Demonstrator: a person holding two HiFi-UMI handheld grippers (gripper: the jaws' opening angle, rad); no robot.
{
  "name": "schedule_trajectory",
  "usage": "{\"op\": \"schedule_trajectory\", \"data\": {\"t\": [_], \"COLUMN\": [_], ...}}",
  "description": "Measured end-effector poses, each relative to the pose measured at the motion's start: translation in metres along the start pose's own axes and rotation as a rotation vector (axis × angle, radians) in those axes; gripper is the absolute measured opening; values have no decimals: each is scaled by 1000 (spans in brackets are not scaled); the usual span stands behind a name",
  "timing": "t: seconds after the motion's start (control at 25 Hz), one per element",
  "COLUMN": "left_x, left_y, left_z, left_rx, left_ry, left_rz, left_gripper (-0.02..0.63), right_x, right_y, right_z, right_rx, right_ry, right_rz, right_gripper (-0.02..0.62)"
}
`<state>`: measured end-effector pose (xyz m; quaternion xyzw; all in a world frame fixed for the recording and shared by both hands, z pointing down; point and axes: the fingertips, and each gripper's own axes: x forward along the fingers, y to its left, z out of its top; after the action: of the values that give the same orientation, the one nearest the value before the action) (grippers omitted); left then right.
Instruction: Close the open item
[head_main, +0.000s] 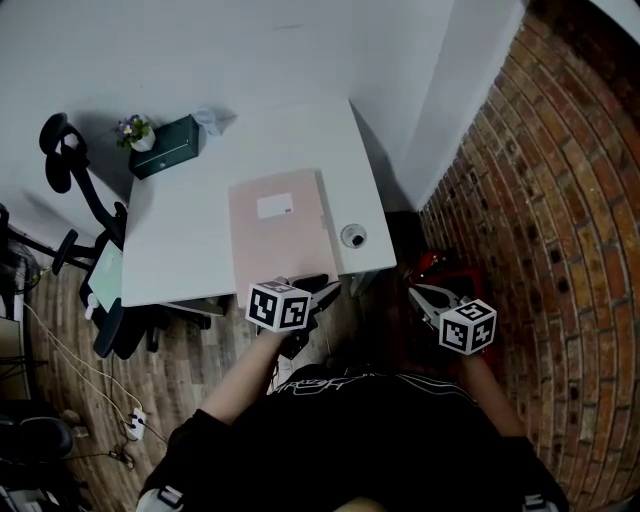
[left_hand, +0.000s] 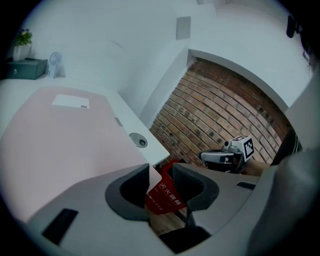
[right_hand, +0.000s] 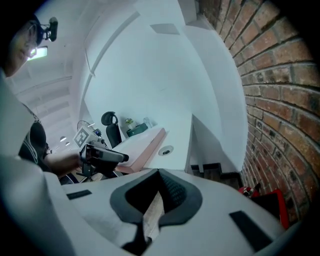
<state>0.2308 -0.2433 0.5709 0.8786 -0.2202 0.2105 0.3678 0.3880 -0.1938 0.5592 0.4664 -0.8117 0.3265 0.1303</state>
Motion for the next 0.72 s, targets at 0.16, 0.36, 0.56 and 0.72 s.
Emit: {"op": "schedule_trajectory", "data": {"t": [0.16,0.36,0.56,0.72], "left_x": [-2,-25,-68,-116], "left_y": [-11,-14,-22,-38], "left_z": [-5,12,17,22], "left_rx": [24,70,84,155], "left_ry": [6,-87,-154,-218], "left_rz": [-61,-81,-78,-51], "left_gripper": [235,233,116,60], "right_x": [-2,0,-8,-14], "right_y": [15,43,97,143], "right_z": [12,27,48,69], "right_rx": [-2,-18,44,-19], "right_ry": [-67,-124,-189,-238], "right_rz": [58,122,240,283], "right_gripper": [3,3,2,2]}}
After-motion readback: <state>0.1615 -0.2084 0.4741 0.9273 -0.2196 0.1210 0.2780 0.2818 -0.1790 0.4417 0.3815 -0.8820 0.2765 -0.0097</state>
